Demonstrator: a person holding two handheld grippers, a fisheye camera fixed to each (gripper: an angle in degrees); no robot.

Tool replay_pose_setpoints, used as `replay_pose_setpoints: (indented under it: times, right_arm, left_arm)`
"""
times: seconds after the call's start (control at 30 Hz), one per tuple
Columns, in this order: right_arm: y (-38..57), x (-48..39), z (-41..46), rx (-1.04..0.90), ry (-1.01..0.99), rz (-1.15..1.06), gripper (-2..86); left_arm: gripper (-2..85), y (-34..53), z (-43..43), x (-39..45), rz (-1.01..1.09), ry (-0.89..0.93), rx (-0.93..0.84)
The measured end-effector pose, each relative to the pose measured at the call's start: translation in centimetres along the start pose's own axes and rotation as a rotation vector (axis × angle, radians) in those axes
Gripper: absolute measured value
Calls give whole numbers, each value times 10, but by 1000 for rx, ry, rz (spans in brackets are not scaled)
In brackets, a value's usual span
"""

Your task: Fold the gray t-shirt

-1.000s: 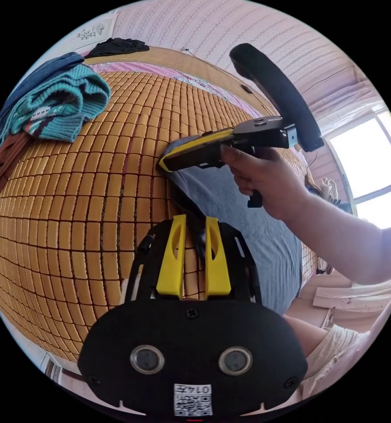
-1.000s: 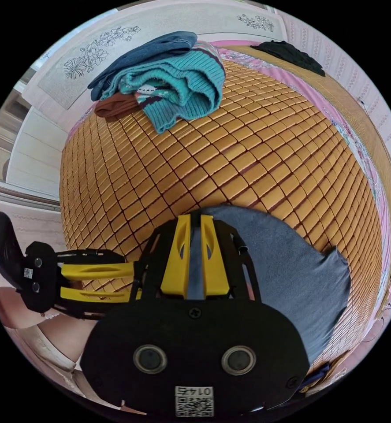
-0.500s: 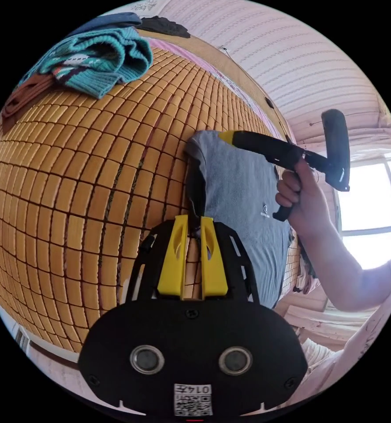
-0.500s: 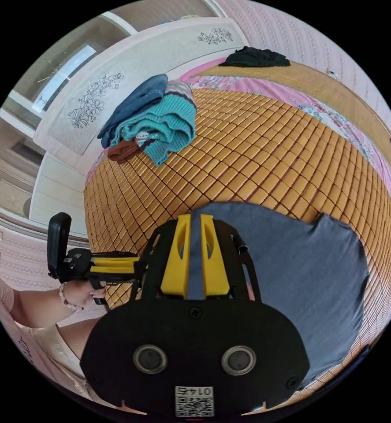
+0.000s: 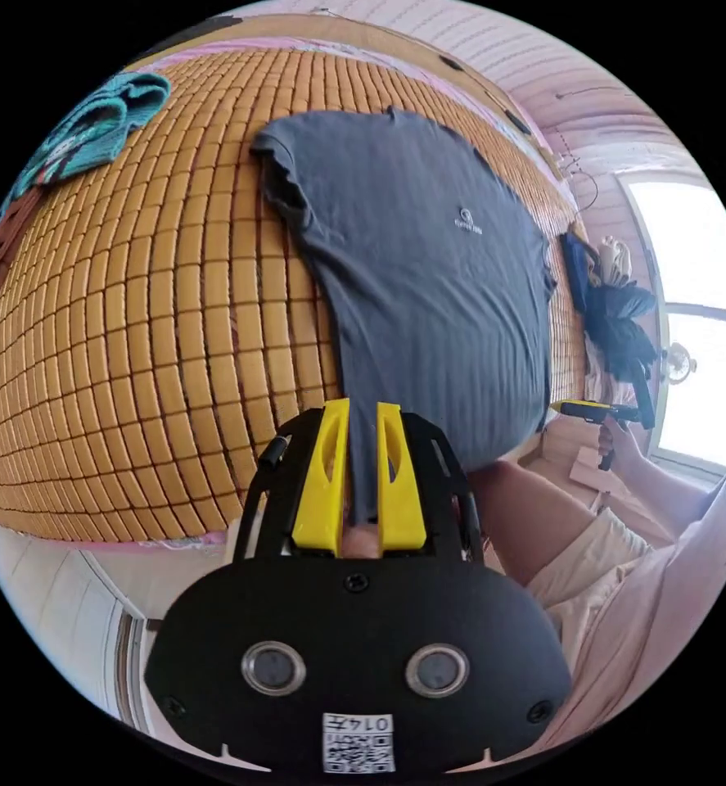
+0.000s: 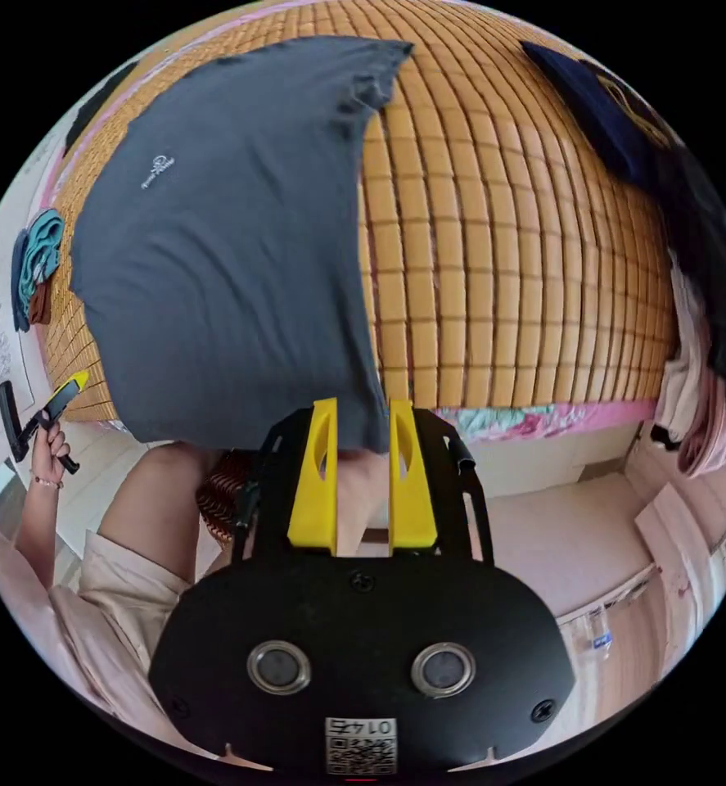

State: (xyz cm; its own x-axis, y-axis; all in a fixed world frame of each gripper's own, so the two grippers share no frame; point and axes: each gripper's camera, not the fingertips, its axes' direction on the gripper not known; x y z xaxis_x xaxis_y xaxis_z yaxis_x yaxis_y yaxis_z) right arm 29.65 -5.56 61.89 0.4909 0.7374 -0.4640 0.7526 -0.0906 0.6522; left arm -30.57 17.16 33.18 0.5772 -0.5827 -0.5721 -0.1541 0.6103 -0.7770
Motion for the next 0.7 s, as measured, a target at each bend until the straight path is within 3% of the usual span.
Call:
replay_pose_setpoints:
  times: [0.17,0.4,0.7]
  right_arm:
    - [16,21,38,-38,-122,100,84]
    - [20,20,40,4,-72,59,11]
    - [13,25,46,-37,-31,25,-2]
  left_arm:
    - [68,19,51,27,70,-119,-203]
    - [-2,19,68,40,84,-206,-251]
    - [-1,30,76,34,62,-167,-233]
